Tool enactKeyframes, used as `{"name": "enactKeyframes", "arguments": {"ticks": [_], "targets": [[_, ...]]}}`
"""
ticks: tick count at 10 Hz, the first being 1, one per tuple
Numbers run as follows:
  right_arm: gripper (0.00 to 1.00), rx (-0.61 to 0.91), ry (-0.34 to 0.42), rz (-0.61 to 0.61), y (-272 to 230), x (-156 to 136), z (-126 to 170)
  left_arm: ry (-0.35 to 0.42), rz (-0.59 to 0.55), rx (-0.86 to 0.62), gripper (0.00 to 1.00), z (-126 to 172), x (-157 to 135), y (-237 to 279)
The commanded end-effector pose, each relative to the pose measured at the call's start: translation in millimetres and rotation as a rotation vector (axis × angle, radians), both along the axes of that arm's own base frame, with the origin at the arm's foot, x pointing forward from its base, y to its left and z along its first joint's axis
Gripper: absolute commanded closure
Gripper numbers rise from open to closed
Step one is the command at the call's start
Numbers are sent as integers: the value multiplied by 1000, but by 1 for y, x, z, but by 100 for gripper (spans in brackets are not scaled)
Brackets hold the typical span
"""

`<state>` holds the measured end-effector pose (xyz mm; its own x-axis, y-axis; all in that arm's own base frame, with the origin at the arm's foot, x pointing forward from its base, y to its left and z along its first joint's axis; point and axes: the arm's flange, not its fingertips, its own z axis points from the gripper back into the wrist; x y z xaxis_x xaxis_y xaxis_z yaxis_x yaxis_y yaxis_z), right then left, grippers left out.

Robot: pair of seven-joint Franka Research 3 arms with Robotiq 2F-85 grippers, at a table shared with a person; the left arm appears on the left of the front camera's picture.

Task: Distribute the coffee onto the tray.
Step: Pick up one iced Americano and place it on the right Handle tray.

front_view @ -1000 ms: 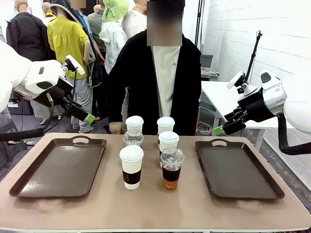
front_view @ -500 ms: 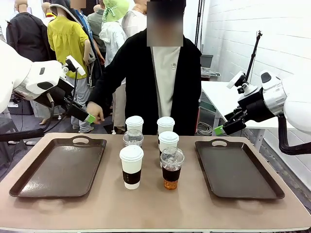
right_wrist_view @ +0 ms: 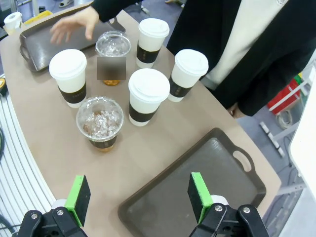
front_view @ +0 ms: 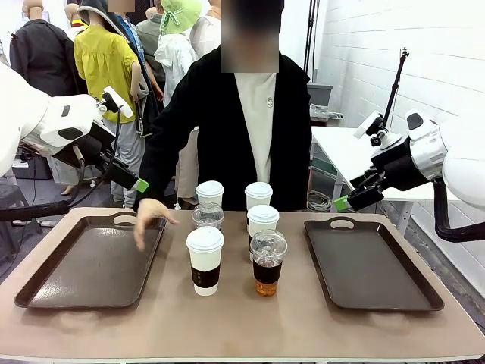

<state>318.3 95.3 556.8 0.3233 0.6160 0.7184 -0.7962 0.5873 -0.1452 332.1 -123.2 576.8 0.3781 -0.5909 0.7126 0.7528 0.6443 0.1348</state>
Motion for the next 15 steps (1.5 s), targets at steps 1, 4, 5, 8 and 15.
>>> {"name": "enactKeyframes", "arguments": {"ticks": [1, 4, 5, 8, 15], "targets": [[0, 3, 0, 3, 1, 0, 0, 1, 0, 0, 0, -1, 0, -1], [0, 3, 0, 3, 1, 0, 0, 1, 0, 0, 0, -1, 0, -1], [0, 3, 0, 3, 1, 0, 0, 1, 0, 0, 0, -1, 0, -1], [0, -48, 41, -1, 1, 6, 5, 1, 0, 0, 0, -1, 0, -1], [0, -288, 134, 272, 4, 34, 31, 1, 0, 0, 0, -1, 0, -1]]}}
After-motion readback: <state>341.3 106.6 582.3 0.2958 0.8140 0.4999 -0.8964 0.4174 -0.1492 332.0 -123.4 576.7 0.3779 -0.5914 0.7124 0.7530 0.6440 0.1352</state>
